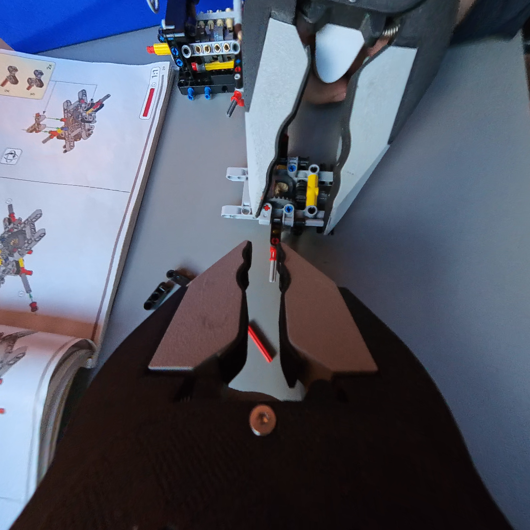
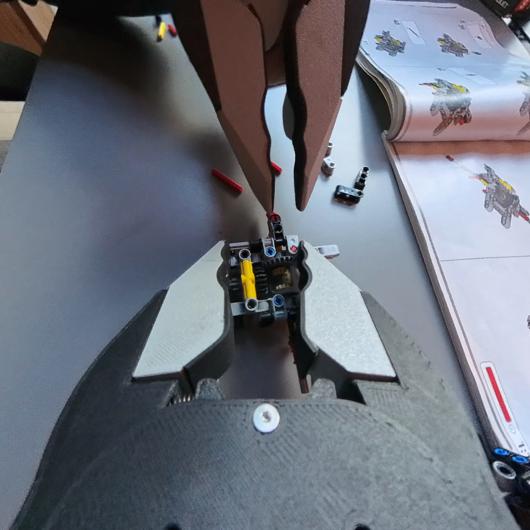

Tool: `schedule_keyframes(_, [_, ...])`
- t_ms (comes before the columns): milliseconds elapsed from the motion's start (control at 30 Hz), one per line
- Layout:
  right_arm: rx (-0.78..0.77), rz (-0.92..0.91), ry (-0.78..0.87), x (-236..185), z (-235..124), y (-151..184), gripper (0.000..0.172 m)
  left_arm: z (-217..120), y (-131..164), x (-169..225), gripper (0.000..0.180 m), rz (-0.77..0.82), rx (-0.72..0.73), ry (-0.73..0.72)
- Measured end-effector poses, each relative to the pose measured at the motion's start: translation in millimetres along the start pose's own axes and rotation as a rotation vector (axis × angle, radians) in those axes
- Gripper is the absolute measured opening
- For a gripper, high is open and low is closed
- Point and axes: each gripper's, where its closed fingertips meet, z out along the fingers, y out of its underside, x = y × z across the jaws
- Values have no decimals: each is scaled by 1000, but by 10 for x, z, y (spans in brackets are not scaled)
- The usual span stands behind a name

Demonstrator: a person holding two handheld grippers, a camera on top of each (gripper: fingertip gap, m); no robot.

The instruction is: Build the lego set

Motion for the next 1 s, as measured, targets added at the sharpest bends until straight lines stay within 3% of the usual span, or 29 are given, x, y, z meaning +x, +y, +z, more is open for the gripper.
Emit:
schedule_keyframes(133, [-3, -43, 11, -11, 4, 2, 45, 75, 85, 47, 17, -3, -17, 6])
schedule_keyframes(233, [-6, -51, 23, 1, -5, 12, 45, 110, 67, 94, 5, 27, -18, 11])
schedule_keyframes(433, [-24, -159, 42, -48, -50, 50, 46, 124, 32, 158, 4, 25, -37, -23])
schedule_keyframes(467, [-36, -189, 62, -36, -64, 63, 54, 125, 24, 198, 7, 31, -39, -21])
schedule_keyframes(567, [-83, -226, 94, -16, -142, 119, 66, 98, 15, 351, 10, 22, -30, 60])
schedule_keyframes(633, [-112, -241, 119, -19, -208, 161, 65, 73, 8, 479, 11, -39, -8, 166])
schedule_keyframes(700, [-147, -229, 174, -4, -293, 198, 55, 37, -5, 615, 12, -87, 12, 273])
schedule_keyframes(767, [-190, -178, 265, 54, -394, 281, 41, -7, -39, 674, 26, -112, 30, 319])
schedule_keyframes(833, [-224, -98, 327, 54, -507, 400, 39, -76, -109, 596, 18, -80, 80, 268])
schedule_keyframes(967, [-139, 117, 342, -115, -645, 436, 35, -101, -84, -75, 17, -21, 50, -144])
schedule_keyframes(1000, [-106, 166, 344, -147, -659, 410, 36, -60, -59, -87, 18, 0, 22, -158])
